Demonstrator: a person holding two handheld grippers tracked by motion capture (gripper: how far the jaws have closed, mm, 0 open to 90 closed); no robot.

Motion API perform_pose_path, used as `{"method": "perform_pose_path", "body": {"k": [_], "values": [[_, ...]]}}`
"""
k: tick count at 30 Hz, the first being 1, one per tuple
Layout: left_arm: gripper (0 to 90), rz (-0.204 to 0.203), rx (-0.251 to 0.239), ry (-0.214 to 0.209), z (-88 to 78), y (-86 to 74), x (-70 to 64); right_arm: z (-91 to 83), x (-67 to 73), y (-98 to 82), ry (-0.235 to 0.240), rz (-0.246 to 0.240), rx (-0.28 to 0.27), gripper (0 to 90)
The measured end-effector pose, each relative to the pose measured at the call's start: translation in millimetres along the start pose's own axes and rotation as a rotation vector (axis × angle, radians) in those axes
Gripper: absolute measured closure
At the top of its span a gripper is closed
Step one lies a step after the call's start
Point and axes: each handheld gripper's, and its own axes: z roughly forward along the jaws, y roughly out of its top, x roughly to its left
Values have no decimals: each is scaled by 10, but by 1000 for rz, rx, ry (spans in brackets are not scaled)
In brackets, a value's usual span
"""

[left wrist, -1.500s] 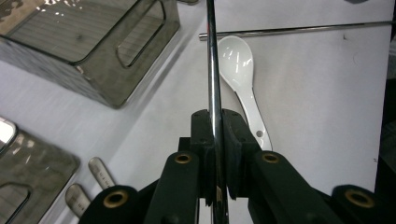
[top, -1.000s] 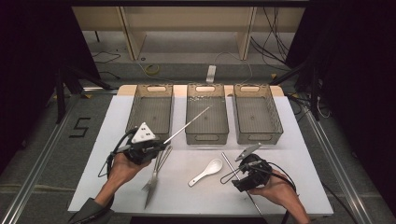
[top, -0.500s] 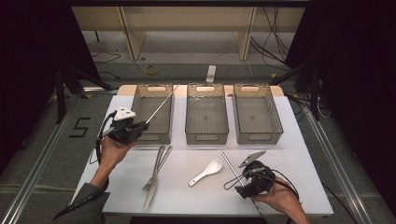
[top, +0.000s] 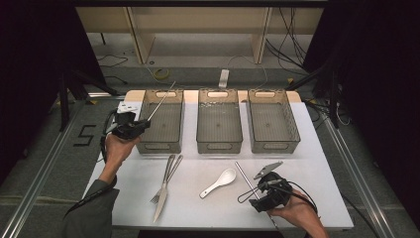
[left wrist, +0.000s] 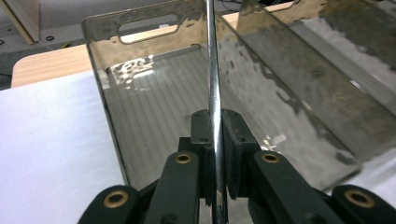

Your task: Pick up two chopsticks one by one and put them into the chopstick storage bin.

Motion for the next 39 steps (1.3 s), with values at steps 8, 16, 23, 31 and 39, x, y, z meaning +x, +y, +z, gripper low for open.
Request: {"method": "perform_pose_path", "body": {"k": [8, 16, 23, 31, 39], "values": [[833, -43, 28, 24, 86, -41, 89, 11, 6, 0, 6, -3, 4, 278], [832, -68, 55, 35, 166, -61, 110, 14, 0, 2, 9, -2, 3, 278], [781, -119, 58, 36, 239, -66, 134, 13, 1, 7, 13, -5, 4, 278], [478, -128, 22, -15, 84, 4, 74, 0, -20, 10, 2, 4, 5, 279], [280, -59, -28, -143, -180, 4, -195, -6, -84, 18, -17, 36, 55, 293]]}}
